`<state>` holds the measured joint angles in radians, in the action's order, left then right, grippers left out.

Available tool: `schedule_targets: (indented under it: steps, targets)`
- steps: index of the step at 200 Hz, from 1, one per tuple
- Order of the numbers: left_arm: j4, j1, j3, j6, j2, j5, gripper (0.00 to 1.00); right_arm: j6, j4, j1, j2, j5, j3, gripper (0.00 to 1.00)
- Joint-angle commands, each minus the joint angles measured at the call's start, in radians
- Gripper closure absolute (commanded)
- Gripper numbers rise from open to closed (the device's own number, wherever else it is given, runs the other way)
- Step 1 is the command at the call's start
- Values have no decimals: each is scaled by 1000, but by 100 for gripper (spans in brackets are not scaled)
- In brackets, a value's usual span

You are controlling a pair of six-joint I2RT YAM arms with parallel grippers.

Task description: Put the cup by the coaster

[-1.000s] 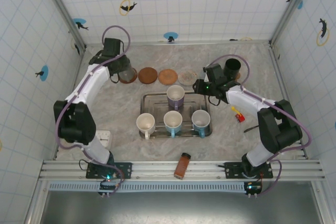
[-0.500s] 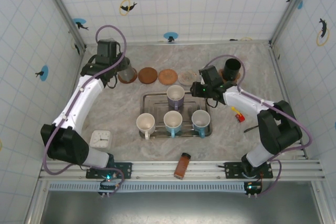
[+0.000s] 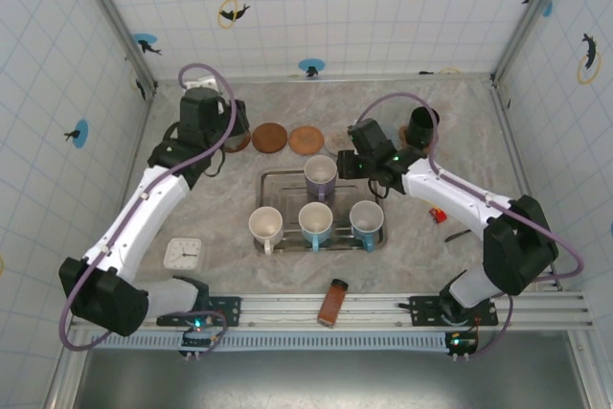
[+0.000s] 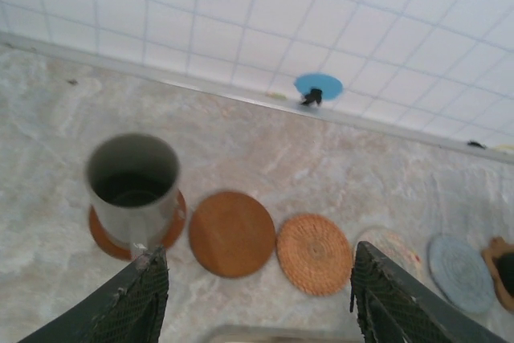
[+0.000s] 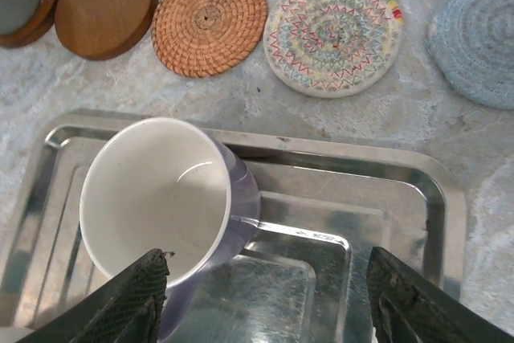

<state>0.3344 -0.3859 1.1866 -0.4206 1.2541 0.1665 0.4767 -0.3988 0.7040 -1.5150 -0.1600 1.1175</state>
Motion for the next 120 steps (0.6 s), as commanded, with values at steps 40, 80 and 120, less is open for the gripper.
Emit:
schedule_targets:
  steps: [40,80,120]
  targets:
    - [-96,-153,-89,4,-37,43,38,-3,-116,110,-22,-113,104,24]
    - [-148,-155,-144,10,-48,26,37,16,-126,140,-60,-106,119,21]
    - [-159,-156,-161,23,-45,30,37,48,-81,150,-82,-45,98,23]
